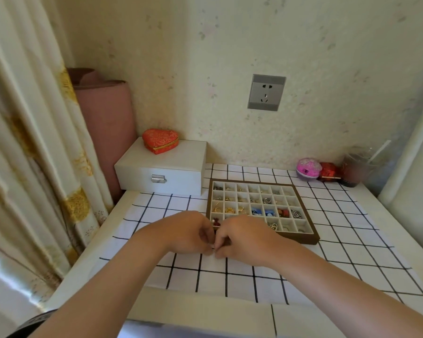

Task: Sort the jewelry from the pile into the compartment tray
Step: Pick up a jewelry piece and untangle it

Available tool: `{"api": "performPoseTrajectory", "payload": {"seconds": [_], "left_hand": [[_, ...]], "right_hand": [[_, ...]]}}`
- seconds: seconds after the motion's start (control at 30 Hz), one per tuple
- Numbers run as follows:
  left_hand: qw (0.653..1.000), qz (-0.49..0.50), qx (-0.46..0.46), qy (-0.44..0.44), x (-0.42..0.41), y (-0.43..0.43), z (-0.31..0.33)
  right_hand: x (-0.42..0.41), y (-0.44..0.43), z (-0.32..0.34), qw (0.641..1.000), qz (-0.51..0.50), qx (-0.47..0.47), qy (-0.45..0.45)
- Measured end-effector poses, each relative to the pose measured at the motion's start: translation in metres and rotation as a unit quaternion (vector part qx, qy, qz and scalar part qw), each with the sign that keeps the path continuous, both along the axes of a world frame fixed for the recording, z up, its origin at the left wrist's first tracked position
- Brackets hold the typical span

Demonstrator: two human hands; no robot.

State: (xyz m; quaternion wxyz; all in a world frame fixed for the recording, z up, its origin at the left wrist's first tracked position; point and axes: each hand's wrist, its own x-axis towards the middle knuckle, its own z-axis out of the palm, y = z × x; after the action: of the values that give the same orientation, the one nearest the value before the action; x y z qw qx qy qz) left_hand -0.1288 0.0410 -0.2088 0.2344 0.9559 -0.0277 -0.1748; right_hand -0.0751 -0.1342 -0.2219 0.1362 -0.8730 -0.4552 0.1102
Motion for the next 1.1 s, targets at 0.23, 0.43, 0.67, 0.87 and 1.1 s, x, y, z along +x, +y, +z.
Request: {"api": "performPoseTrajectory", "payload": {"seconds": [0.23,0.43,0.67,0.87,1.1], "left_hand": [[0.966,0.133,-0.217,-0.04,0.011,-0.012,0.018],[0.899,0.235,-0.365,-0.06,0.03,-0.033,0.029],[0.876,0.252,-0.401,-0.092,0.076,-0.058,0.037],[0.956,0.13,-0.204,-0.165,0.12,-0.069,0.022],[0.983,-0.007,0.036,-0.182,0.14,-0.075,-0.015]], "right_hand": [[0.024,-0.016,0.019,0.976,-0.116,0.171,0.063],[0.042,-0.03,0.04,0.943,-0.158,0.276,0.099],[0.089,-0.046,0.057,0.935,-0.2,0.285,0.074],[0.15,-0.079,0.05,0.951,-0.248,0.184,-0.011],[0.174,-0.087,0.025,0.976,-0.205,-0.034,-0.069]]}}
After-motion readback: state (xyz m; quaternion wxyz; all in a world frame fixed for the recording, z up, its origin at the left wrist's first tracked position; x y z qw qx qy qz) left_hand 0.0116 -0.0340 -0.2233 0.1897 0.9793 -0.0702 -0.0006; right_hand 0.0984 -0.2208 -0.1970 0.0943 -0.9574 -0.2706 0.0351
